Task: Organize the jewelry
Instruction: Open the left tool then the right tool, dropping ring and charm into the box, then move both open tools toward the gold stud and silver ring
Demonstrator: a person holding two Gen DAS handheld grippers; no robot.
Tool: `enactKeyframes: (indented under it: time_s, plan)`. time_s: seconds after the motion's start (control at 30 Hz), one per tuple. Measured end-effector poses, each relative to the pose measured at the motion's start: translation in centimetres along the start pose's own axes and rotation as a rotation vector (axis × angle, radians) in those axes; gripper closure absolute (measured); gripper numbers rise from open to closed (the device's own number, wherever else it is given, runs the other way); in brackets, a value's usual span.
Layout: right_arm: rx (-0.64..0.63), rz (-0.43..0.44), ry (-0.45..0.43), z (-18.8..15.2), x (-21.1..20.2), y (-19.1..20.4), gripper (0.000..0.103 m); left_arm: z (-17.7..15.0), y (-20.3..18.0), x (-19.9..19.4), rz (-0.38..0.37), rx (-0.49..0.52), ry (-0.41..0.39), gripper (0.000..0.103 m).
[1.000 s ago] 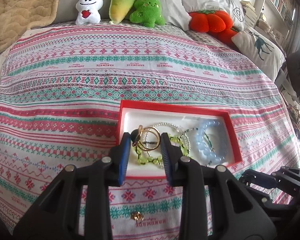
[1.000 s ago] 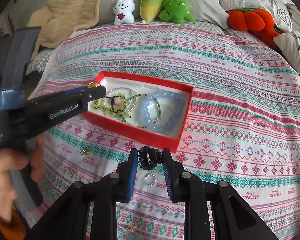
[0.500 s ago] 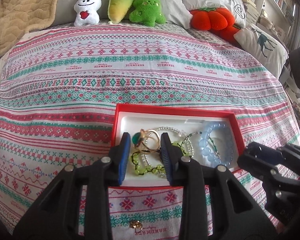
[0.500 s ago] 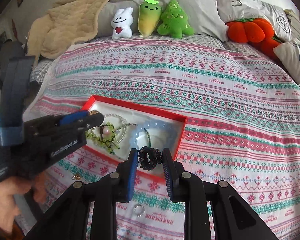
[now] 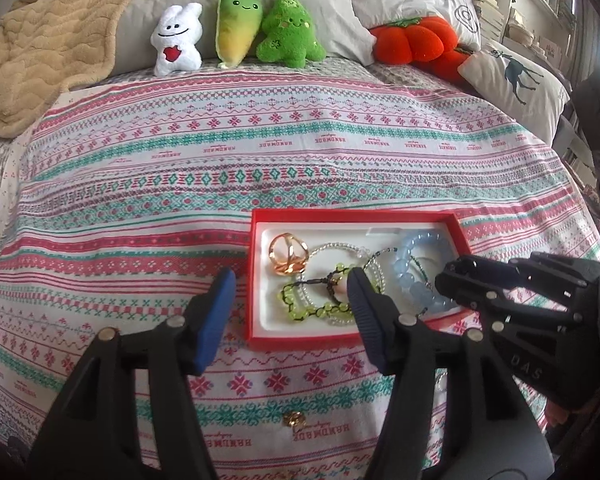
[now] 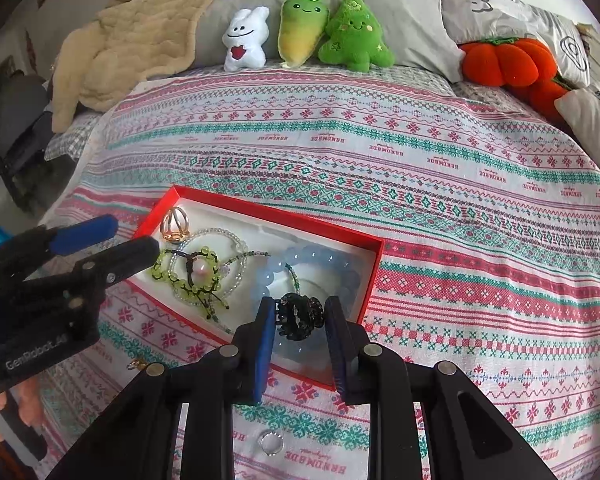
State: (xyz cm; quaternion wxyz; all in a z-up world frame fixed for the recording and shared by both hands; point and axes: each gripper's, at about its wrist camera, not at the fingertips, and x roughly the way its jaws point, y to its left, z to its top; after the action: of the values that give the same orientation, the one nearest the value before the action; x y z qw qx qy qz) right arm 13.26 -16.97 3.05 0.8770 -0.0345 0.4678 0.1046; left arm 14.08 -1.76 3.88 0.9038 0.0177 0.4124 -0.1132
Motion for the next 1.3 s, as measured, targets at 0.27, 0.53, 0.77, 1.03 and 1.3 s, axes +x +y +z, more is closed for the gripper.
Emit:
enactKeyframes:
  time_s: [0.27, 0.53, 0.77, 1.03, 1.3]
  plan:
    - [-0.005, 0.004, -0.010, 0.0, -0.5, 0.1, 0.058, -0.9, 0.9, -1.2, 0.049, 0.021, 0.007, 0.025]
    - [-0.015, 0.020, -0.057, -0.3, -2.7, 0.4, 0.031, -1.9, 3.0, -2.3, 0.036, -0.050, 0.046, 0.018]
    - [0.050, 0.026, -0.005, -2.0, -3.4, 0.0, 0.024, -3.8, 3.3, -3.3, 0.053, -0.043, 0.083, 0.002]
    - [0.017, -0.004, 0.013, -4.9, -4.5, 0.4, 0.001, -7.0, 3.6, -5.0, 0.051, -0.010, 0.097, 0.000]
    - [-0.094, -0.039, 0.003, -8.3, -6.0, 0.8, 0.000, -10.5, 4.3, -6.1, 0.059, 0.043, 0.117, 0.000]
